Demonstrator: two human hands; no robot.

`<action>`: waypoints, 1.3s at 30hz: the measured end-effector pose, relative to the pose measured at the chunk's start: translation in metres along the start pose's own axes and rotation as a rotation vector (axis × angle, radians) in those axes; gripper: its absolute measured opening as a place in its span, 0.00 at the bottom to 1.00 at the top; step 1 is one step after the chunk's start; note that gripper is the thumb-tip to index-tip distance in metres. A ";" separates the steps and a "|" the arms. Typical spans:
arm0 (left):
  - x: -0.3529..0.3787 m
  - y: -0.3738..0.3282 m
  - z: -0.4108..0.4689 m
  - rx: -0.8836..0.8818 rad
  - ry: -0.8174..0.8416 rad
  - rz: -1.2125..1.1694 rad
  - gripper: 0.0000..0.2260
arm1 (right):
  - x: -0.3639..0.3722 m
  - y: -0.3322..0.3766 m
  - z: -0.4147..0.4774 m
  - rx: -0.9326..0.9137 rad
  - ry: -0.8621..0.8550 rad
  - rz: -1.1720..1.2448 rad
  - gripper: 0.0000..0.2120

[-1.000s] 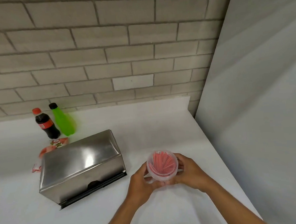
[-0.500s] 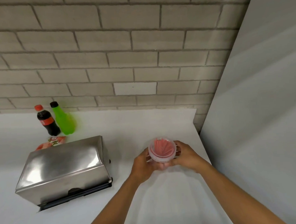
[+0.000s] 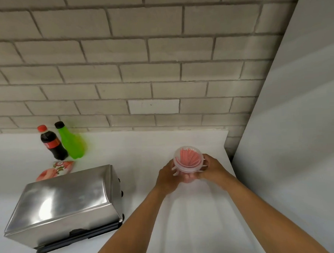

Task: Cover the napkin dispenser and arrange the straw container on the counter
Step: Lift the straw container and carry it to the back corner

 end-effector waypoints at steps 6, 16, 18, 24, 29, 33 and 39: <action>0.008 -0.005 0.021 0.039 -0.014 0.004 0.27 | -0.002 0.001 0.020 -0.008 -0.004 0.049 0.39; 0.011 -0.006 0.040 -0.001 -0.022 -0.071 0.30 | -0.002 0.001 0.041 0.016 -0.013 0.074 0.39; 0.012 -0.007 0.043 0.000 -0.022 -0.065 0.29 | -0.001 0.001 0.043 0.023 -0.012 0.067 0.40; 0.013 -0.005 0.048 -0.039 -0.028 -0.117 0.29 | 0.002 -0.001 0.047 0.041 -0.007 0.086 0.40; 0.014 0.001 0.051 -0.090 -0.036 -0.165 0.33 | 0.003 -0.005 0.050 0.048 -0.015 0.092 0.38; 0.013 0.003 0.047 -0.124 -0.025 -0.178 0.34 | 0.006 -0.002 0.042 0.063 0.005 0.106 0.42; -0.011 -0.011 0.006 -0.236 -0.094 -0.179 0.39 | 0.006 0.003 0.014 0.179 -0.069 -0.045 0.61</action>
Point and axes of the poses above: each hand's wrist, its own z-axis towards the middle knuckle, its own x-axis out of the palm, y = z × x, the point moved 6 cm from there along z, towards the middle knuckle, and after that the axes turned 6 degrees about -y, right-handed, at the moved point
